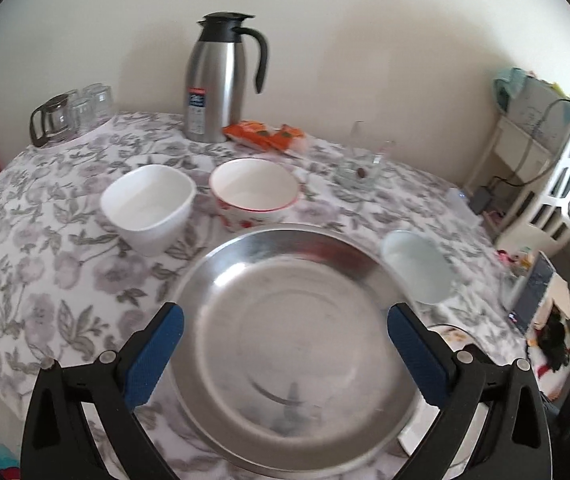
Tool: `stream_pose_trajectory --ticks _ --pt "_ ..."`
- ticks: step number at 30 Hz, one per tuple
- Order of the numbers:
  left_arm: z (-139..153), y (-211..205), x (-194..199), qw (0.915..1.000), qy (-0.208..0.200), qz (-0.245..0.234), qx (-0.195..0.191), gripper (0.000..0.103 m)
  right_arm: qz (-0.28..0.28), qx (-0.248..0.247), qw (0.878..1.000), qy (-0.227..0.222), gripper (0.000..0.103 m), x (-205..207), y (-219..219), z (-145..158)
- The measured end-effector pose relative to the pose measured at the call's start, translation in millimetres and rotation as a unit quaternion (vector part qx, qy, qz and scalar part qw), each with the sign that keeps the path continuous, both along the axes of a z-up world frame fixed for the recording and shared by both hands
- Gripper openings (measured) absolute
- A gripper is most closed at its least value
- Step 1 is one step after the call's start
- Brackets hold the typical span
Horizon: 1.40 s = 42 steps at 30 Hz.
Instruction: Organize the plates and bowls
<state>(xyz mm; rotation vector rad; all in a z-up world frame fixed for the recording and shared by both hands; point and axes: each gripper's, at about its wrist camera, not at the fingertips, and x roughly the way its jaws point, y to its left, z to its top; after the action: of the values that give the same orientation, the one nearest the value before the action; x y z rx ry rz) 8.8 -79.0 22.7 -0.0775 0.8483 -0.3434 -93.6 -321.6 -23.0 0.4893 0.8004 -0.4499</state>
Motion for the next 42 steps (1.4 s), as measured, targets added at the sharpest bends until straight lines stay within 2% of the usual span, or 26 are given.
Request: stream_pose_trajectory --ticks 7,16,19,20,22,28,32,34,39,42 --pt "10 -31 -30 0.9981 0.012 -0.054 -0.027 0.102 -0.079 0.031 0.996 -0.003 0.103 -38 -52 -9" --pt "-3 -76 -71 0.9878 0.063 -0.140 -0.026 0.101 -0.092 0.067 0.993 -0.021 0.103 -61 -75 -19" --pt "-11 -87 -80 0.9841 0.081 -0.157 -0.016 0.100 -0.096 0.080 0.992 -0.017 0.095 -62 -79 -24" --pt "-14 -90 -82 0.9827 0.088 -0.162 -0.014 0.099 -0.097 0.083 0.992 -0.014 0.089 -62 -79 -26" --pt "-22 -94 -85 0.9795 0.108 -0.170 -0.010 0.090 -0.097 0.093 0.991 -0.007 0.085 -61 -81 -31" --pt "-44 -95 -83 0.9739 0.163 -0.158 -0.005 0.072 -0.092 0.122 0.988 0.011 0.066 -57 -83 -47" --pt "-54 -94 -79 0.9723 0.183 -0.145 -0.006 0.068 -0.085 0.130 0.988 0.018 0.059 -53 -82 -53" --pt "-64 -93 -75 0.9710 0.200 -0.131 -0.003 0.052 -0.079 0.133 0.988 0.020 0.051 -51 -82 -56" --pt "-85 -90 -65 0.9635 0.246 -0.104 -0.020 0.035 -0.074 0.134 0.988 0.029 0.034 -47 -81 -61" --pt "-92 -89 -62 0.9616 0.257 -0.091 -0.030 0.026 -0.073 0.131 0.988 0.034 0.025 -46 -81 -63"
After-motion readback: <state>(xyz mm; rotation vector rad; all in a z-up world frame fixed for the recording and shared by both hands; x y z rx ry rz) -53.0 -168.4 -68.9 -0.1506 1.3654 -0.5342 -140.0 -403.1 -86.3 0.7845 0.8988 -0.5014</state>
